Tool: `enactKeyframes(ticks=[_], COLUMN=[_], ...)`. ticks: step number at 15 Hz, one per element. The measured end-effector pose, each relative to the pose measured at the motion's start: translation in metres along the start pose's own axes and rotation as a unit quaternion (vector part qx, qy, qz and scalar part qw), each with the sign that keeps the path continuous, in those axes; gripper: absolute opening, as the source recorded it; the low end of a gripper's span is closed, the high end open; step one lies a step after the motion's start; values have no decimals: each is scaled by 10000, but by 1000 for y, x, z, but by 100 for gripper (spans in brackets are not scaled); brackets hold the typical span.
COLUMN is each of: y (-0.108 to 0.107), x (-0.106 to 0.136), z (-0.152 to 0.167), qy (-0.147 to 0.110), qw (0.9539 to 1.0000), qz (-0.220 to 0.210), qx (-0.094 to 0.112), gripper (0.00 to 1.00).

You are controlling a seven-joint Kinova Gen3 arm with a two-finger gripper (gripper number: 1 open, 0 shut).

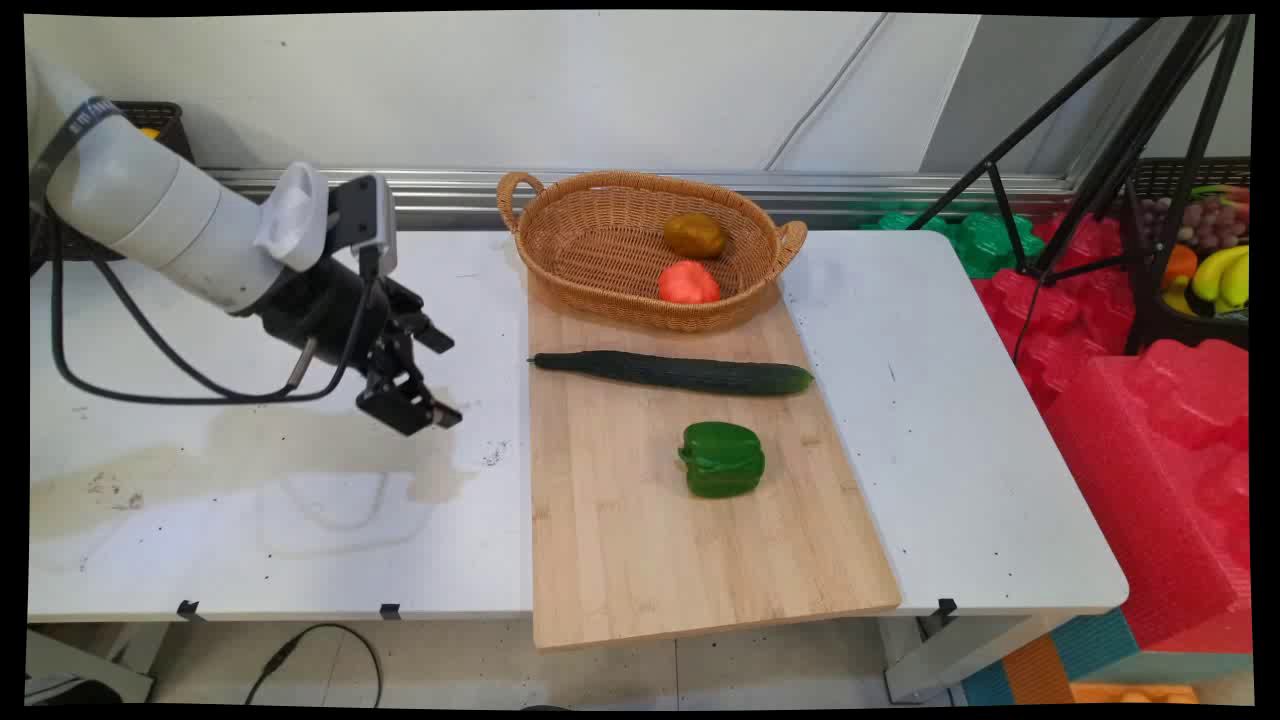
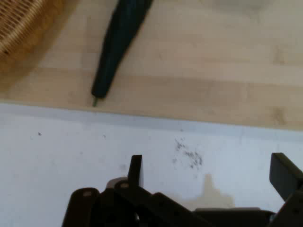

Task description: Pick up the potato from the vegetable basket

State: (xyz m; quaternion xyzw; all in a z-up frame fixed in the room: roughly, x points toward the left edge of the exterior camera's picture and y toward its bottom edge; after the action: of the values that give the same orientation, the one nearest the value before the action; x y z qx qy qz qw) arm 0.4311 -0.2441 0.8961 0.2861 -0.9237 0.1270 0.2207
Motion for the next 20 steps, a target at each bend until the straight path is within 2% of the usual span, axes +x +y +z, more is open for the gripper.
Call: enactKeyframes(ticks=[4, 12, 20], y=[-11, -52, -97], x=[23, 99, 162], z=[-3, 20, 60], qy=[264, 687, 694], qw=[9994, 9959, 9929], qz=[-115, -10, 350], qx=[178, 595, 903], gripper=[100, 100, 100])
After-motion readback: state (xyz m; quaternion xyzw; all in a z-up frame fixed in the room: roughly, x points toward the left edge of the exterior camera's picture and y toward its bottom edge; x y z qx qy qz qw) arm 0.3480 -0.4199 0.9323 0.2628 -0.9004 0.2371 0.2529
